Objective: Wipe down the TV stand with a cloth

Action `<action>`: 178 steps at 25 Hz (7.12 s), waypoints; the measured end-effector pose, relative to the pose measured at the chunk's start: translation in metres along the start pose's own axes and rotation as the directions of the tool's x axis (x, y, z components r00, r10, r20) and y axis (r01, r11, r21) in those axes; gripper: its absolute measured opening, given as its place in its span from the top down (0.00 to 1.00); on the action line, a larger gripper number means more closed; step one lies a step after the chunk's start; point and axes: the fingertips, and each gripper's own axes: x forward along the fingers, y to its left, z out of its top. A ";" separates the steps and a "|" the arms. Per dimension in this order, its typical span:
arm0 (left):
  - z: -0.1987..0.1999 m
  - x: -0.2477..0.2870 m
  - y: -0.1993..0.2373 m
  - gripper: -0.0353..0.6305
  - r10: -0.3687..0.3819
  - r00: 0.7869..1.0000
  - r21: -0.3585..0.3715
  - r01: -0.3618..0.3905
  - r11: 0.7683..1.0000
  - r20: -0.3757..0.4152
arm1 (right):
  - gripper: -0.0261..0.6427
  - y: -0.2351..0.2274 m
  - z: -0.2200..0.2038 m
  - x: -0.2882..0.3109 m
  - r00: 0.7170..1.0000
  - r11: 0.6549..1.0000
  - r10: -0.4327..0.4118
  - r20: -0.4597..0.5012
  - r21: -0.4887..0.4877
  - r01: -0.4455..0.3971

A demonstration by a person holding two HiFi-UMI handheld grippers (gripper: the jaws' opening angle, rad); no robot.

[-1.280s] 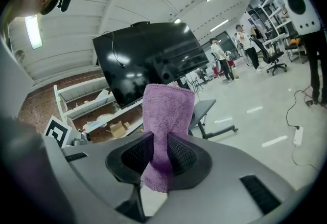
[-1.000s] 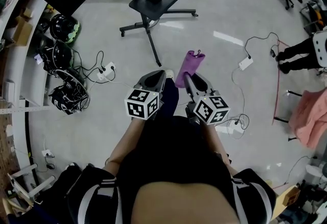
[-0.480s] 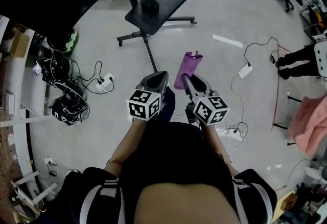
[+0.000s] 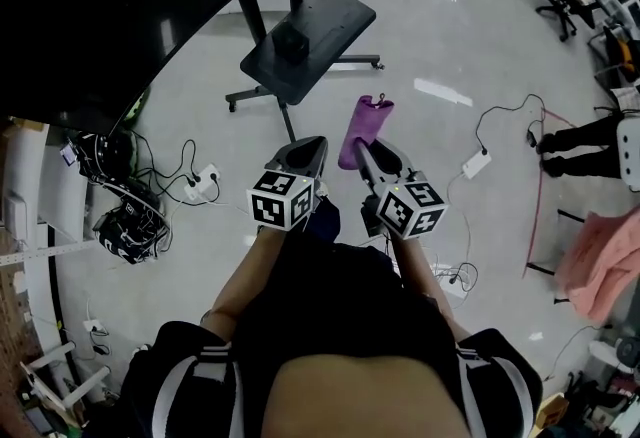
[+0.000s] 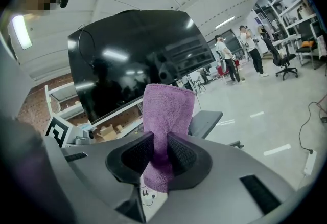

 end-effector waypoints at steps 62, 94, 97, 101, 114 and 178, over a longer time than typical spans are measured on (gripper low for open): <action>0.107 0.152 0.314 0.94 0.430 0.881 -0.096 -0.419 0.903 0.199 | 0.82 -0.019 0.066 0.448 0.869 0.757 0.446 -0.215 -0.429 -0.494; 0.093 0.118 0.384 0.94 0.507 0.845 -0.069 -0.503 0.862 0.172 | 0.82 0.001 0.047 0.505 0.944 0.823 0.315 -0.104 -0.465 -0.326; 0.083 0.118 0.392 0.94 0.511 0.847 -0.065 -0.507 0.860 0.151 | 0.82 -0.003 0.032 0.510 0.959 0.854 0.262 -0.107 -0.437 -0.282; 0.072 0.111 0.404 0.94 0.527 0.841 -0.066 -0.523 0.850 0.123 | 0.82 -0.008 0.013 0.515 0.974 0.911 0.192 -0.122 -0.348 -0.223; 0.052 0.085 0.425 0.94 0.536 0.840 -0.049 -0.534 0.844 0.084 | 0.82 -0.002 -0.030 0.534 0.988 0.992 -0.007 -0.155 -0.128 -0.013; 0.117 0.163 0.381 0.94 0.552 0.823 -0.045 -0.552 0.833 0.131 | 0.82 -0.016 0.116 0.519 0.721 0.684 0.618 -0.312 -0.239 -0.689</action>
